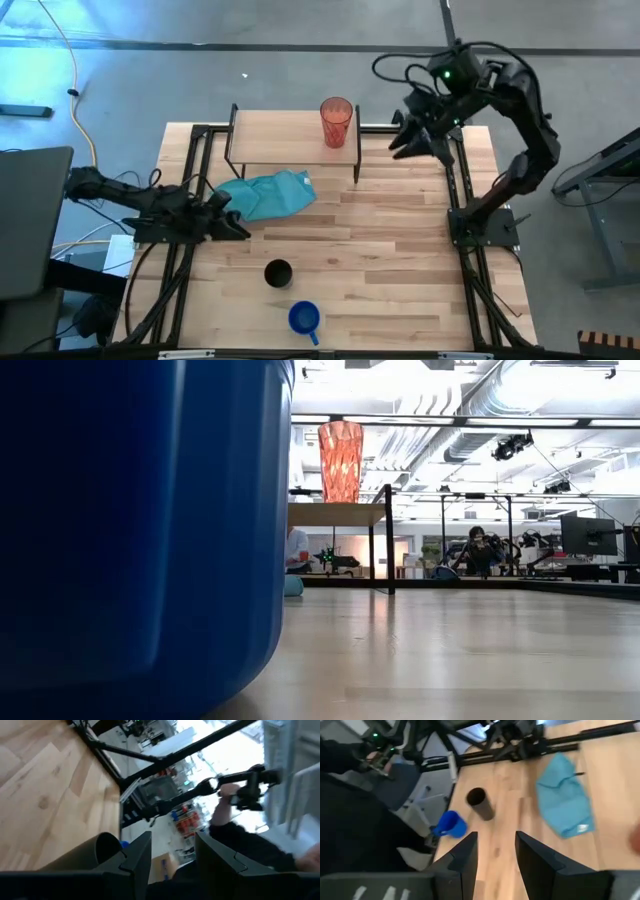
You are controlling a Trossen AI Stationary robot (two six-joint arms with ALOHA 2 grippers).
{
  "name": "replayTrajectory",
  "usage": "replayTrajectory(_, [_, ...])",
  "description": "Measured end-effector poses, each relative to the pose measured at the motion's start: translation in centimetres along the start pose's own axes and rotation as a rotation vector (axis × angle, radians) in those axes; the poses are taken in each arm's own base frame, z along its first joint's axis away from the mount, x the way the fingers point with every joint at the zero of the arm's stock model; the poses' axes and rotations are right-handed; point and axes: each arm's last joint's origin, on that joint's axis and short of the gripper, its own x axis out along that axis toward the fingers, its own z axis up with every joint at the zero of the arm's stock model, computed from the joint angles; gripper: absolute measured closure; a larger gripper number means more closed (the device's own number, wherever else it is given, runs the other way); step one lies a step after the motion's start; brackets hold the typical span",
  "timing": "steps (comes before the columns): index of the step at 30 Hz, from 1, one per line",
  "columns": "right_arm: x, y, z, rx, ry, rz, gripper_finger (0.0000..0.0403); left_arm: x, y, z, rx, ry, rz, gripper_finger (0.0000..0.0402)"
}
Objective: Stack small to large cups/mugs on shelf
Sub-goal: Put the black cup on the shelf
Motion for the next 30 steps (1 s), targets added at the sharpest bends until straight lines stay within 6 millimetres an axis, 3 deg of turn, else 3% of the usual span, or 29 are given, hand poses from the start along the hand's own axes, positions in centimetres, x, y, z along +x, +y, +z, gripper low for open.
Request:
replayTrajectory(13, [2.9, 2.7, 0.3, -0.021, 0.092, 0.062, 0.0281, 6.3, -1.7, 1.6, 0.233, 0.202, 0.247, 0.0264])
replayTrajectory(20, [4.5, 4.3, 0.2, 0.001, 0.146, -0.008, 0.0281, 9.0, -3.0, 2.6, 0.318, 0.363, 0.407, 0.0264])
replayTrajectory(24, [6.2, 4.9, -0.5, 0.045, 0.214, -0.059, 0.0281, 10.2, -4.3, 2.8, 0.378, 0.440, 0.438, 0.0264])
replayTrajectory(30, [10.5, 5.2, -2.5, 0.102, 0.392, -0.054, 0.0281, 11.3, -5.9, 2.0, 0.478, 0.544, 0.554, 0.0263])
